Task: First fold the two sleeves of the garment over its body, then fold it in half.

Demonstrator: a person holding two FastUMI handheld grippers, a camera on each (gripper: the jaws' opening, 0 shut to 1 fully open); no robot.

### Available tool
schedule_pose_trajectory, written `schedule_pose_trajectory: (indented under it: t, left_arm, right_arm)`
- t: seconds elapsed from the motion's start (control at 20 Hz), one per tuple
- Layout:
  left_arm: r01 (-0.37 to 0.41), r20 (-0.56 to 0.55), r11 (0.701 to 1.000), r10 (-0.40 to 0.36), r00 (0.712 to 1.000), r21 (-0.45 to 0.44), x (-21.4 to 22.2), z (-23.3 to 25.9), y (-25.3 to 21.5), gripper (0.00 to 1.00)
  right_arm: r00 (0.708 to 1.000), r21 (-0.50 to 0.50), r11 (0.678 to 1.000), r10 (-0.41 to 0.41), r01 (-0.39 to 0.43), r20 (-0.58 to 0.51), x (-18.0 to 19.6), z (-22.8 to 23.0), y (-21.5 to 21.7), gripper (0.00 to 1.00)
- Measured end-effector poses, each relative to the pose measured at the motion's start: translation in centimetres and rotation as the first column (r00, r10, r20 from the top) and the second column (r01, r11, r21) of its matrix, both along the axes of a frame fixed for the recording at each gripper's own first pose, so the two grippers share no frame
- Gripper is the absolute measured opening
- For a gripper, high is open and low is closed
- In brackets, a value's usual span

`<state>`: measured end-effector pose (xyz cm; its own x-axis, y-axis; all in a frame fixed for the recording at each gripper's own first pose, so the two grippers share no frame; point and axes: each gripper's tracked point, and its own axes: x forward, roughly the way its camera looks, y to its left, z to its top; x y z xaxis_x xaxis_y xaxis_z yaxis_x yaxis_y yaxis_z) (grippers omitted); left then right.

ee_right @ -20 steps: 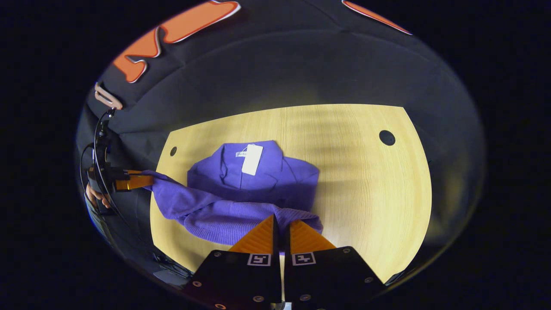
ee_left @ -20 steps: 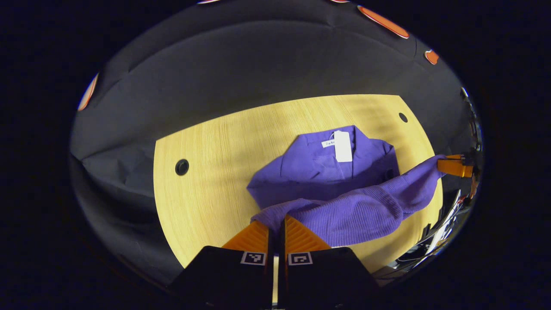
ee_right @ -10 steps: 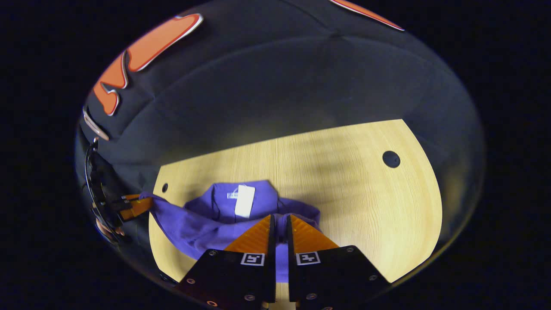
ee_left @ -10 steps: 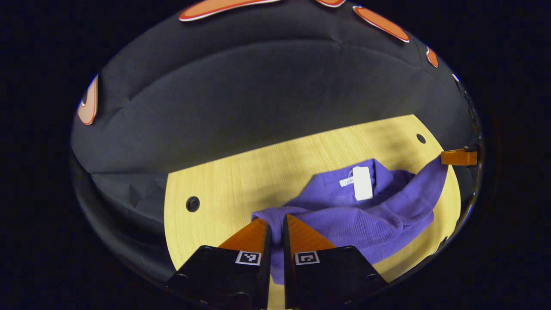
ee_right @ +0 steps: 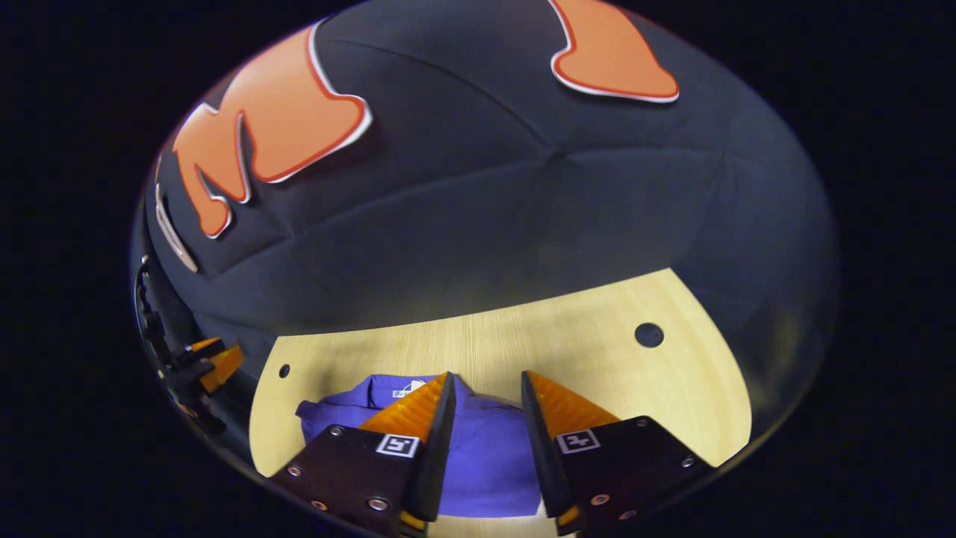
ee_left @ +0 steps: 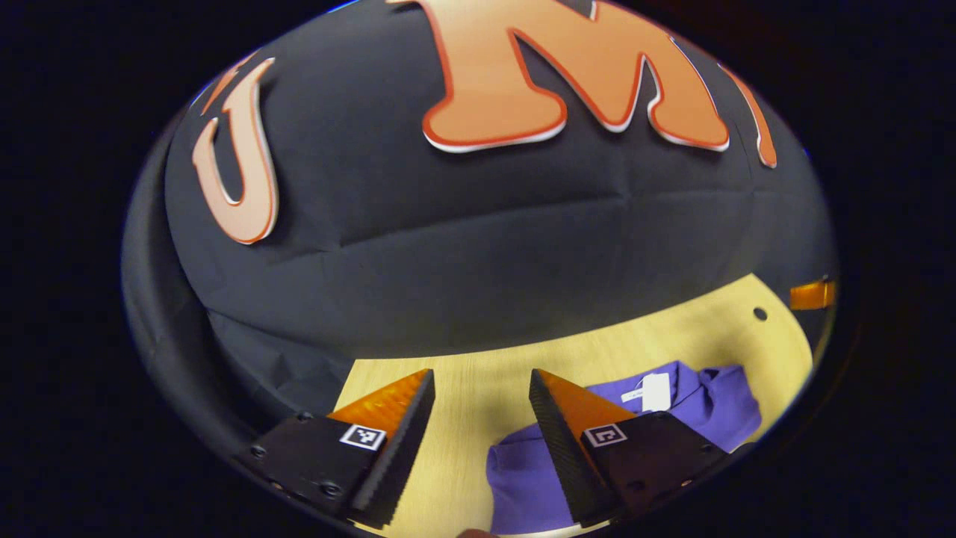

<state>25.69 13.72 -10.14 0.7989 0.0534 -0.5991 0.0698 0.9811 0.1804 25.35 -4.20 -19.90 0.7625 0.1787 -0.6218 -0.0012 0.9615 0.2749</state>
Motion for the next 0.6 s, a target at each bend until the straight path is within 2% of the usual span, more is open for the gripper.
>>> schedule_pose_trajectory:
  t: [0.05,0.1,0.15,0.25,0.35,0.5,0.6]
  left_arm:
    - [-0.002,0.028,0.999,0.003,1.000,-0.041,-0.4,1.0,-0.4,0.83]
    - [-0.012,0.065,0.998,0.016,0.998,-0.068,-0.5,2.2,-0.5,0.87]
    - [-0.012,0.089,0.996,0.020,0.996,-0.093,-0.7,3.3,-0.4,0.89]
    - [-0.011,0.136,0.992,0.029,0.990,-0.128,-1.6,5.7,-0.6,0.91]
    - [-0.006,0.186,0.985,0.038,0.982,-0.173,-3.0,8.0,-1.3,0.92]
    - [0.020,0.290,0.969,0.053,0.956,-0.245,-4.9,12.1,-2.0,0.92]
    - [0.050,0.333,0.970,0.033,0.942,-0.237,-6.2,13.5,-2.4,0.92]
  right_arm:
    - [0.999,-0.036,0.999,0.006,-0.004,0.037,-0.6,0.9,-0.4,0.71]
    - [0.997,-0.077,0.997,0.013,-0.008,0.076,-1.4,2.0,-0.7,0.67]
    - [0.993,-0.120,0.993,0.015,-0.001,0.117,-1.8,3.1,-1.0,0.77]
    - [0.983,-0.181,0.983,0.018,0.016,0.185,-2.9,5.2,-1.1,0.90]
    - [0.970,-0.204,0.978,0.020,0.030,0.240,-4.3,7.3,-1.0,0.95]
    - [0.949,-0.207,0.977,0.018,0.050,0.315,-6.7,9.6,-0.6,0.95]
    - [0.930,-0.213,0.974,0.012,0.072,0.368,-8.4,11.2,-0.9,0.95]
